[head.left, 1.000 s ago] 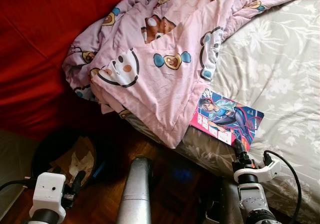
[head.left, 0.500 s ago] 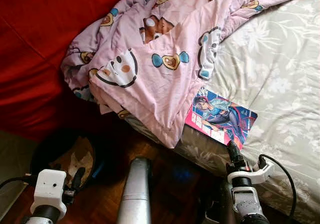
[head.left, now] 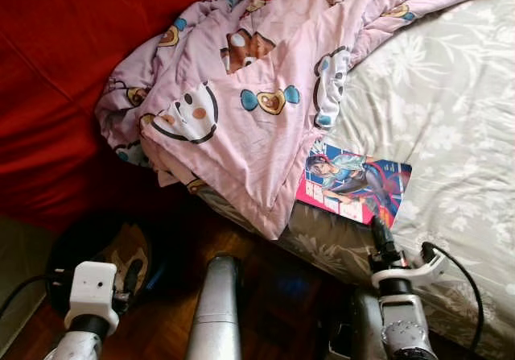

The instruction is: Clean up the room

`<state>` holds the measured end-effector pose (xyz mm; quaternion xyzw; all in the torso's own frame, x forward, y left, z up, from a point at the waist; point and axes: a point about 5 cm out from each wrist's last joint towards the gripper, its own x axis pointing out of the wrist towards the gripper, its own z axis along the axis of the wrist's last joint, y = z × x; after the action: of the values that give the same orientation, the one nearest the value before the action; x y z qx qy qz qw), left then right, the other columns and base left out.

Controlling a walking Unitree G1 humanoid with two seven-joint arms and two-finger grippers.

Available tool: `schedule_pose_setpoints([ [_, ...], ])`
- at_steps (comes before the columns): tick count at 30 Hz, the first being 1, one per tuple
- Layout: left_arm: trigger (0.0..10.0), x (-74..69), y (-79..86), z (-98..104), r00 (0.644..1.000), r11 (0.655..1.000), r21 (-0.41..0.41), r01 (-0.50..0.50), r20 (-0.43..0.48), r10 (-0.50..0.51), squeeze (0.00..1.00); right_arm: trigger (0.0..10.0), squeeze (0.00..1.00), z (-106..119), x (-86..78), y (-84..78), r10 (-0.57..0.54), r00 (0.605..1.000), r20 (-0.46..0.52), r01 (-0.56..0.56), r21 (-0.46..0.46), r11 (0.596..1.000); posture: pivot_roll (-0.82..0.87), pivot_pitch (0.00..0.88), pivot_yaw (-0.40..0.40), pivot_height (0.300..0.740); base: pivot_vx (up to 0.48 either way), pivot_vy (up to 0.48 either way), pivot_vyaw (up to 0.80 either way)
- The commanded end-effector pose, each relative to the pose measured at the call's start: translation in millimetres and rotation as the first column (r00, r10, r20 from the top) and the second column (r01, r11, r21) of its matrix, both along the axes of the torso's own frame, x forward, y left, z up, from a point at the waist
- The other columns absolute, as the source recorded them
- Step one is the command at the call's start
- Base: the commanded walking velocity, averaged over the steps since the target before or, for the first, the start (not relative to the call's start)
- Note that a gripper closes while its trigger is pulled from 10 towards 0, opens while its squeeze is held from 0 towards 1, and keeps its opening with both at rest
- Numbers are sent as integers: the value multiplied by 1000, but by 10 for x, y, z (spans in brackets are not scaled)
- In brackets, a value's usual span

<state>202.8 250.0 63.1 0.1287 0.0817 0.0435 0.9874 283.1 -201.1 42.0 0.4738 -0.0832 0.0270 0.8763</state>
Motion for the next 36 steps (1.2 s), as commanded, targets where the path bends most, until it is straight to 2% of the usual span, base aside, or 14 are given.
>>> schedule_pose_setpoints([
  [1,10000,-74,25,-164,998,1000,5,-28,-54,29,0,10000,0,30,-86,-64,-29,1000,-12,28,-55,998,199,230,50,618,0,0,0],
  [7,10000,62,-44,-335,996,997,-45,-70,-55,68,0,10000,0,125,-80,-146,-37,999,-31,29,-209,978,159,147,0,618,0,0,0],
  [12,10000,153,-83,-459,991,989,-85,-119,-66,114,0,10000,0,233,-42,-186,-53,998,-38,42,-258,965,127,89,-29,618,0,0,0],
  [13,10000,164,-90,-478,991,988,-89,-123,-68,117,0,3882,0,246,-41,-193,-59,997,-41,46,-262,964,127,89,-29,618,0,0,0],
  [14,10000,179,-99,-503,990,988,-93,-125,-74,118,0,0,0,251,-33,-203,-70,996,-50,54,-276,960,119,75,-36,618,0,0,0],
  [15,10000,193,-111,-533,989,987,-98,-127,-82,119,0,0,0,248,-24,-207,-73,996,-57,54,-285,957,111,59,-41,618,0,0,0],
  [16,10000,207,-133,-609,986,982,-126,-140,-111,127,0,0,0,246,-2,-196,-69,994,-83,32,-384,923,97,44,-48,618,0,0,0],
  [17,10000,208,-141,-634,984,980,-137,-145,-121,129,0,0,0,244,3,-191,-67,994,-91,22,-421,907,97,44,-48,618,0,0,0],
  [19,10000,216,-165,-710,980,975,-158,-155,-152,131,0,10000,0,226,21,-197,-89,988,-127,20,-462,887,88,24,-55,618,0,0,0],
  [23,10000,199,-224,-856,966,970,-178,-165,-227,122,0,10000,0,212,65,-172,-125,978,-167,18,-528,849,77,0,-64,618,0,0,0],
  [25,10000,162,-241,-938,954,969,-176,-176,-273,123,0,10000,0,162,69,-140,-137,970,-200,9,-536,844,81,0,-67,618,0,0,0],
  [28,10000,73,-255,-1071,928,961,-184,-206,-349,132,0,10000,0,44,83,-102,-151,951,-269,-41,-594,803,89,0,-81,638,0,0,0],
  [30,10000,49,-253,-1096,922,956,-192,-222,-360,141,0,10000,0,16,82,-114,-166,945,-283,-32,-583,812,92,0,-83,648,0,0,0],
  [36,10000,-65,-250,-1194,898,953,-183,-242,-414,148,0,10000,0,-127,42,-98,-181,920,-347,-75,-611,788,100,0,-96,683,0,0,0],
])
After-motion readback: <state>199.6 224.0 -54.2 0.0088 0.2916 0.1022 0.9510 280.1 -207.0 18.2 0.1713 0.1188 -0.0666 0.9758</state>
